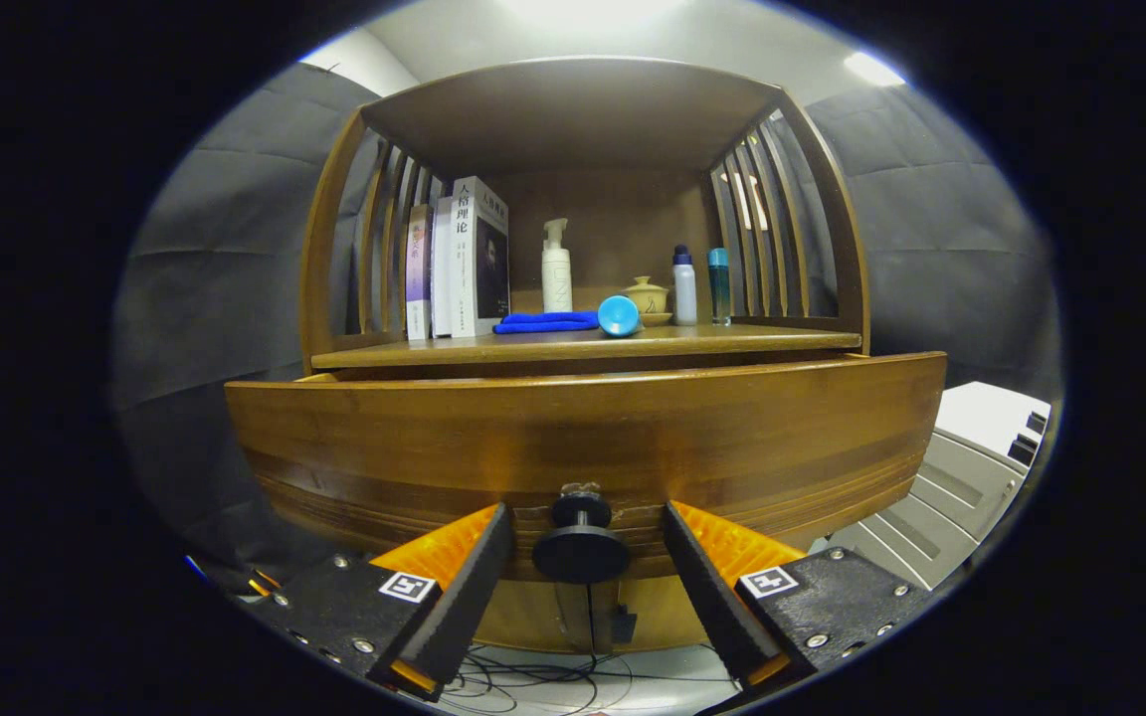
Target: Pull open the drawer, take out the items inside it, and place them on the countertop above the cabinet.
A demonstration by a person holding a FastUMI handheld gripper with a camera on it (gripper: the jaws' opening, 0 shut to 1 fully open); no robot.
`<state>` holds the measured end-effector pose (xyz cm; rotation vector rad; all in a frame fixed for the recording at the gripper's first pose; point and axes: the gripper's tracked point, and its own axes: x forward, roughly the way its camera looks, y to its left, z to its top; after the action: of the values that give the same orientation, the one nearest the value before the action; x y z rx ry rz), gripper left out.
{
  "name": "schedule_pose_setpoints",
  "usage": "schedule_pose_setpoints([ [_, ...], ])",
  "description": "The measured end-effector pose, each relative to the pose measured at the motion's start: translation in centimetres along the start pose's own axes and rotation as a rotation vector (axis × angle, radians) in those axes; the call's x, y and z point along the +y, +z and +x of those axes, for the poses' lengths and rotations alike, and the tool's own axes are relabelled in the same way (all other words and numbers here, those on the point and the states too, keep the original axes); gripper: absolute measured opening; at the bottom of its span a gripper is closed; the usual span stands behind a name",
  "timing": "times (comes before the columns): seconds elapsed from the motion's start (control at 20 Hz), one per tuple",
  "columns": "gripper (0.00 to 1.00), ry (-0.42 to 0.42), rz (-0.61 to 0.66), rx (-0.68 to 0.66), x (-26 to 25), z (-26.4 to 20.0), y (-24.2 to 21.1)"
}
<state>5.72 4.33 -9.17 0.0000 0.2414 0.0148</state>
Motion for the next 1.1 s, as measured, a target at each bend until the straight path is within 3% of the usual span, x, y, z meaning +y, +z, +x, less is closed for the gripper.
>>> schedule_pose_setpoints([
  [1.1, 0.96, -0.028, 0.007, 0.03, 0.3, 8.6, 1.3],
])
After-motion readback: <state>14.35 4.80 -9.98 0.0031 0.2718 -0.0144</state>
